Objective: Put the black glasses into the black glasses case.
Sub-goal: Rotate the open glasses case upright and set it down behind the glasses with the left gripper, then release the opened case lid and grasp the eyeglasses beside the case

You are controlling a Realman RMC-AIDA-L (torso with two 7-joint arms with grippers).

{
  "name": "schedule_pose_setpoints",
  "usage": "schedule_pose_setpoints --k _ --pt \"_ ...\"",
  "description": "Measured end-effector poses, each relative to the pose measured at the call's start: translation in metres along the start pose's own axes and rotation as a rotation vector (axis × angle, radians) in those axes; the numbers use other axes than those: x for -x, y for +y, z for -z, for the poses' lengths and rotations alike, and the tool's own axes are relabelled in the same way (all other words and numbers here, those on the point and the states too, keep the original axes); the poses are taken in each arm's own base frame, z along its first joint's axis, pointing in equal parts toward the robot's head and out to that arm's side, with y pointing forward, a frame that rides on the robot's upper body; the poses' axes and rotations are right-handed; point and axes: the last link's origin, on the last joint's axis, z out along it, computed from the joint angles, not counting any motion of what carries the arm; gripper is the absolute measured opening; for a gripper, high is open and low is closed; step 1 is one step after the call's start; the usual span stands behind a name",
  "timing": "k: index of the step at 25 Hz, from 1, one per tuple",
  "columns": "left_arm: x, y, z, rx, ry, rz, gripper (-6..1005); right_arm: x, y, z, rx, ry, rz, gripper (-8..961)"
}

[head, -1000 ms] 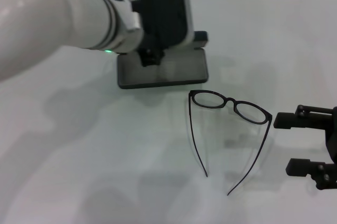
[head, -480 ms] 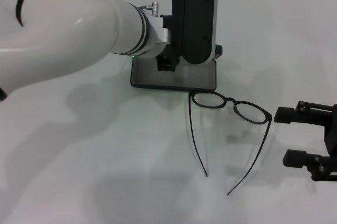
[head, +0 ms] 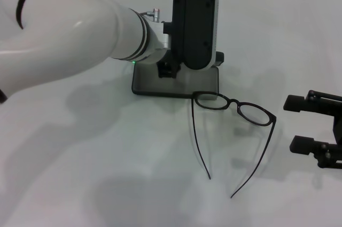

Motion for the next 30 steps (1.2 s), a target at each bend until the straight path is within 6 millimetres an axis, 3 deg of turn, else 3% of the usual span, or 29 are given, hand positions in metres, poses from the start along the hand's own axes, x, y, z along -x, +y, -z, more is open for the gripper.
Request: schedule_pose_setpoints --k 3,14,19,24,27,30 --pt "-0.001 0.001 -0.001 0.006 0.005 0.006 208 0.000 -0.001 0.001 -0.012 -0.003 0.001 717" --pt "-0.004 -0.001 0.008 0.009 0.019 0.016 375 -0.004 -0.002 0.003 -0.040 0.001 -0.012 717" --pt "-0.008 -0.019 0.043 -0.002 0.101 0.126 420 -0.007 -0.024 0.013 -0.187 0.088 -0.047 717" --pt "-0.006 -0.036 0.089 -0.019 0.336 0.323 424 0.018 -0.038 0.020 -0.212 0.230 -0.055 717" --pt "0.004 -0.031 0.105 0.004 0.495 0.473 420 0.032 -0.042 0.017 -0.227 0.357 -0.074 712" --pt "0.027 -0.021 0.112 0.013 0.616 0.591 416 0.046 -0.045 0.008 -0.248 0.477 -0.078 701"
